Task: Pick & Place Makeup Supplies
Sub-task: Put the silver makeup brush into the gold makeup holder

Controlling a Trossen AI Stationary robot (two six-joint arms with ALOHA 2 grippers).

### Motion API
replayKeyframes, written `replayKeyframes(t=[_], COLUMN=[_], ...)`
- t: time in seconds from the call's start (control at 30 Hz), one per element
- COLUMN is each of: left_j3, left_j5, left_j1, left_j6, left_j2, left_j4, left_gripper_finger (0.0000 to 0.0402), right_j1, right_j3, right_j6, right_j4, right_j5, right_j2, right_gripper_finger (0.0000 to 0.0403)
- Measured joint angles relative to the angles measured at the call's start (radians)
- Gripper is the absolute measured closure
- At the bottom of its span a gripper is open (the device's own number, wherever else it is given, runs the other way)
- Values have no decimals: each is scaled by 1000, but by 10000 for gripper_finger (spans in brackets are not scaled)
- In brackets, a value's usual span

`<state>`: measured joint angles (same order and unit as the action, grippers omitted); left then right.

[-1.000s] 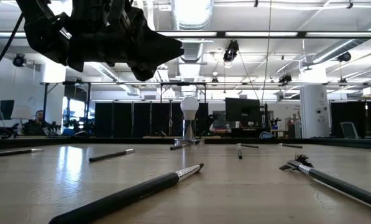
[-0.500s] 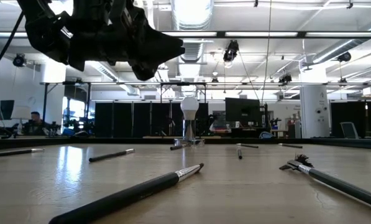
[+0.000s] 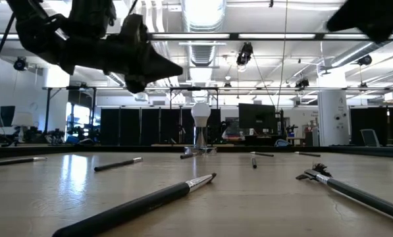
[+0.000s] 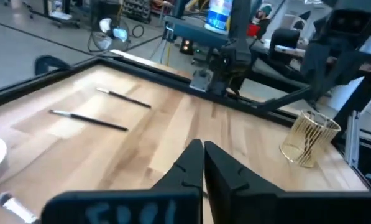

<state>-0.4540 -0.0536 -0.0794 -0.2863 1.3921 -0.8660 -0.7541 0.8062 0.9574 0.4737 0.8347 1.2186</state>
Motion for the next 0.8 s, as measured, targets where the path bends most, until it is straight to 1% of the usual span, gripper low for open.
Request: replayKeyframes(t=[0.1,0.2,0.33,0.4,0.47,0.53,0.63,0.67,0.8], left_j3=[51,120,226,271,305,324,340,344,344], left_j5=[-3,0,-1,1,15,20,22,22,22], left_j1=[-4,-11,-36,-53,-68,-76,-76,-76,-76], left_j6=[6,27,27,27,23,20,22,24,28], left_j2=[-35,-53,-63,-63,-64,-64,-64,-65,-65], left_j4=[-27,-110,-290,-364,-406,-411,-409,-409,-409], left_gripper_finger=[400,401,401,401,401,401,401,401,401], right_j1=[102,209,364,444,530,620,762,807,971], right_j3=[-33,-75,-128,-142,-146,-146,-138,-136,-130], right_j6=[-89,-121,-192,-214,-235,-265,-305,-314,-334], right_j4=[-101,-178,-287,-310,-311,-307,-305,-303,-292], right_j5=[-23,-37,-141,-191,-216,-262,-386,-412,-465], right_j2=[0,0,0,0,0,0,3,7,32], right_gripper_finger=[395,395,395,395,395,394,394,394,393])
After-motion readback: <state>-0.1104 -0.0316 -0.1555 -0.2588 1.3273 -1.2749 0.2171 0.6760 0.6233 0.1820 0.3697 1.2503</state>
